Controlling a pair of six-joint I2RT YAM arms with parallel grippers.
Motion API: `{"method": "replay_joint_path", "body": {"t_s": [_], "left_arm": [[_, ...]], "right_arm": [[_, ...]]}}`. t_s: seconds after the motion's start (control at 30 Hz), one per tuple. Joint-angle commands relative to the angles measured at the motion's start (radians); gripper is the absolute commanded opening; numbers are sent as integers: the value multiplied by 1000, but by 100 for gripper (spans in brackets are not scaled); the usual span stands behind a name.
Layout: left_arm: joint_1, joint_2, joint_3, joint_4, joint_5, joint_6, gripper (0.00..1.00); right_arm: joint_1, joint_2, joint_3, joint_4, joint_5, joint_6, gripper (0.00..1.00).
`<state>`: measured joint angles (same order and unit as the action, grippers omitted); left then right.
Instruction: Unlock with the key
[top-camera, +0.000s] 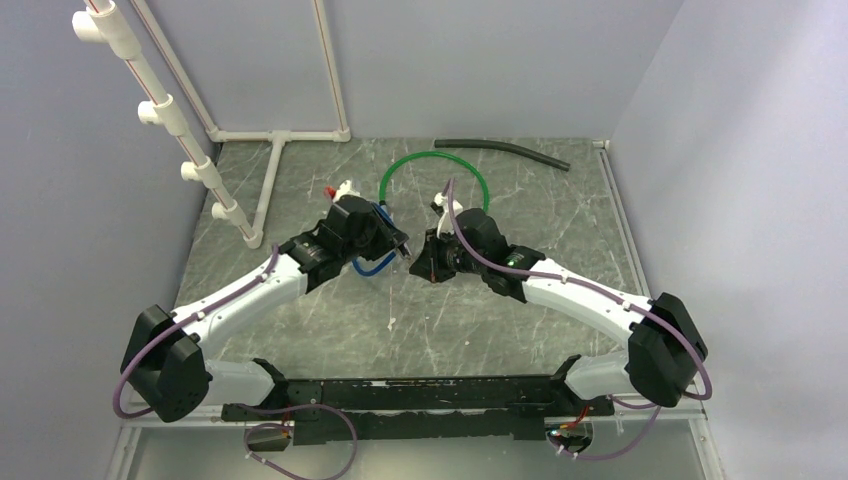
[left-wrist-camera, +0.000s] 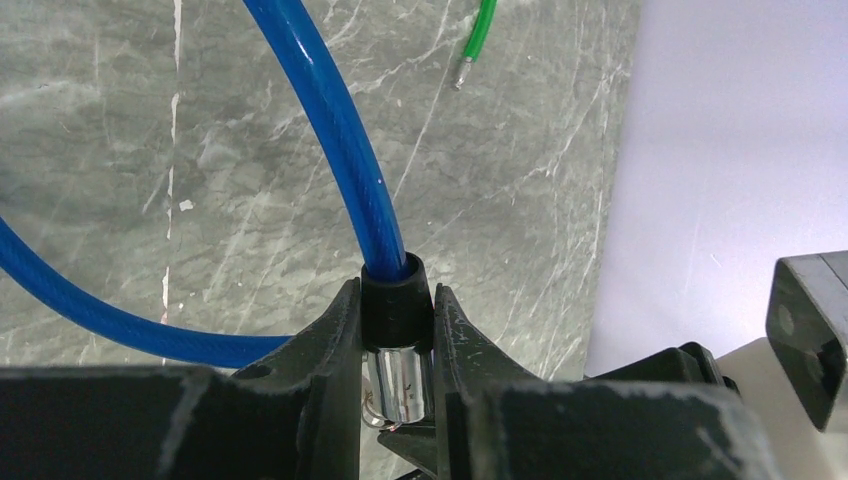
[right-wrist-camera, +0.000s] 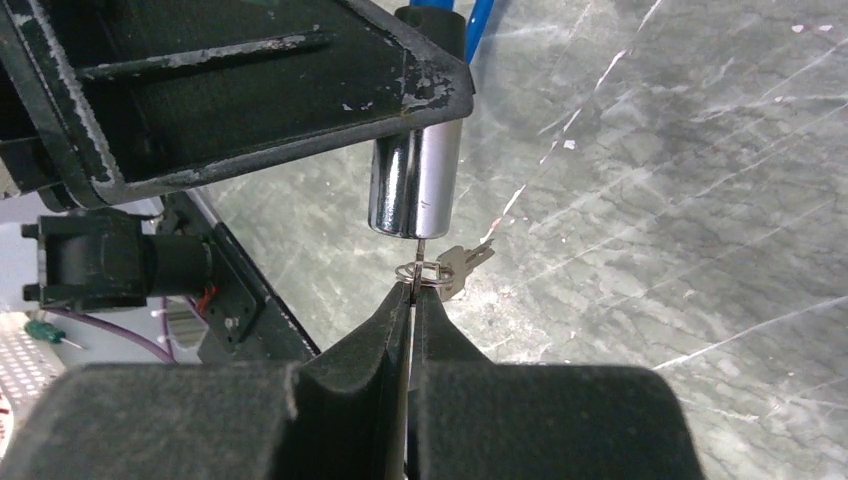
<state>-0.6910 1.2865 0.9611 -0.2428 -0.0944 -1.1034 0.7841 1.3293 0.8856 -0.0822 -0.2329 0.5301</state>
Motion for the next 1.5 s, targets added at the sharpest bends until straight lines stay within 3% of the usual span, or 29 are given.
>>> {"method": "replay_joint_path", "body": {"t_s": [0.0,0.13,0.3,0.53,0.7,0.87,0.93,1.47], "left_arm": [[-42,-22,-12,21,85,-15,0],[-49,-30,-40,42,80,-20,0],[-50,-40,-36,56,70,-1,0],[-49,-19,-16,44,38,-2,0],[-47,-20,11,28,-15,20,0],[-46,-17,8,47,-25,22,0],[-46,-13,2,61,-17,15,0],[-44,2,8,67,-16,14,0]], "right_arm": [[8,-9,73,103,49,-131,0],[-19,-31,56,130,-17,-100,0],[-76,-22,42,95,35,-27,0],[-80,-18,26,87,7,-58,1],[-80,-67,-18,31,-53,-107,18],[-85,-154,-94,49,-86,-87,45],[-86,-158,-98,53,-78,-64,50],[-85,-58,-131,228,-179,83,46]]}}
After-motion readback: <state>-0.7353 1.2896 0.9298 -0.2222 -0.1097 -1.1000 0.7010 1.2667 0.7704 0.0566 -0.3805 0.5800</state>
